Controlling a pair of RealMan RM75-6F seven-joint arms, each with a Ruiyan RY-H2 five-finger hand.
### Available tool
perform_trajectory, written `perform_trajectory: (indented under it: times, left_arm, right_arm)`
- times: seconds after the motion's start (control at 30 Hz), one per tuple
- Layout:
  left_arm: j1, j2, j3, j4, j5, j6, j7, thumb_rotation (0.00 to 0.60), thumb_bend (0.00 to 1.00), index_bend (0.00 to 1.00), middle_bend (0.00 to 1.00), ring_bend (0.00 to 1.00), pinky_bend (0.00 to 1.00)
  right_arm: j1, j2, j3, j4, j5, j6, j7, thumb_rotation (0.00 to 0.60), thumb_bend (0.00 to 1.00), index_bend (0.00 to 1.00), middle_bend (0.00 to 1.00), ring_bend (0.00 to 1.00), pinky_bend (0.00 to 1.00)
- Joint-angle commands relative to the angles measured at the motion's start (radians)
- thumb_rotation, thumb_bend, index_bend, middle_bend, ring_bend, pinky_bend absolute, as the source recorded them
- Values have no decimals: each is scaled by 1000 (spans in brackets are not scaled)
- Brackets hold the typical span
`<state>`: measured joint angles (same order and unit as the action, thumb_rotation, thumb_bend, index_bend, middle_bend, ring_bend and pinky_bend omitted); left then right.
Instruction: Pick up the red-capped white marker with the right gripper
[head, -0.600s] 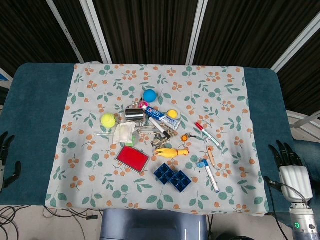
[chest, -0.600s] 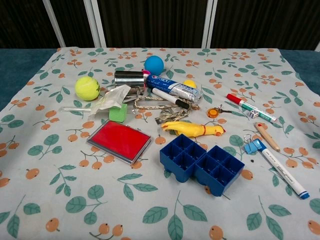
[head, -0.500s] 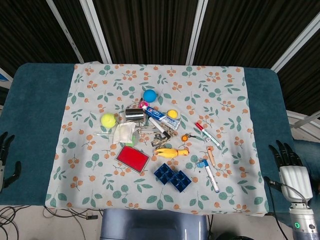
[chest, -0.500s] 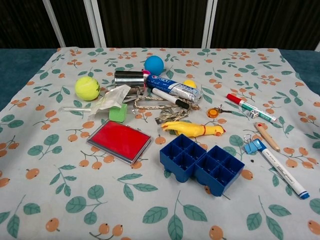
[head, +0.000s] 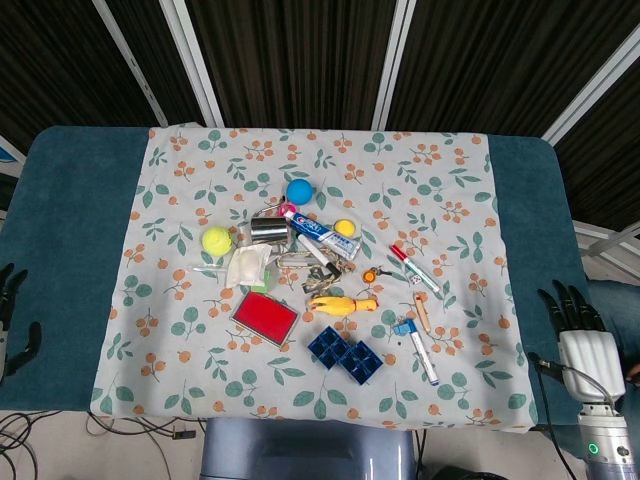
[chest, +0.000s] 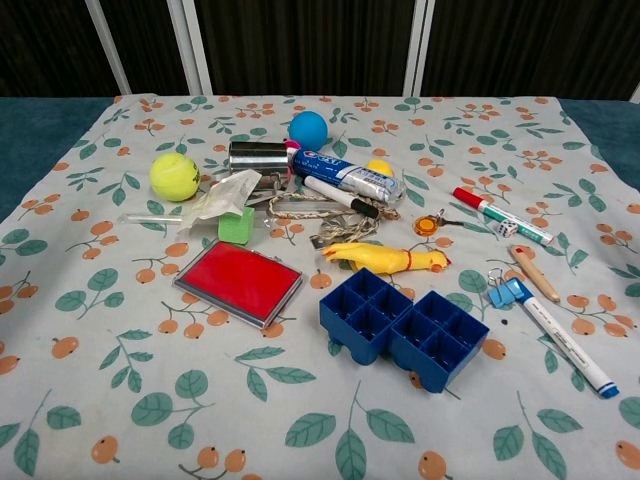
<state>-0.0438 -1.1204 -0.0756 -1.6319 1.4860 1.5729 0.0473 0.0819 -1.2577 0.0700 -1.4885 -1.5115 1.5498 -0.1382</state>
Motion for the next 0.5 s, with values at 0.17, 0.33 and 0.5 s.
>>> perform_trajectory:
  times: [0.17,0.33,0.5]
  left_arm:
    - [2,-1,1,-1,-1,1,0,600,489,0,0,61,74]
    - [3,-8,7,-5,6,1,11,600,490,0,0,61,74]
    - [2,-10,5,-9,2,-2,11,600,490,0,0,61,74]
  right_arm:
    - [-1,-1,5,6,21,-19,21,600,190,129,93,28,212]
    - [9,8,10,-5,45,-62,83,600,188,140,143,31,212]
    - [91,41,51,-63,92,-200,113,600,189,179,190,36,212]
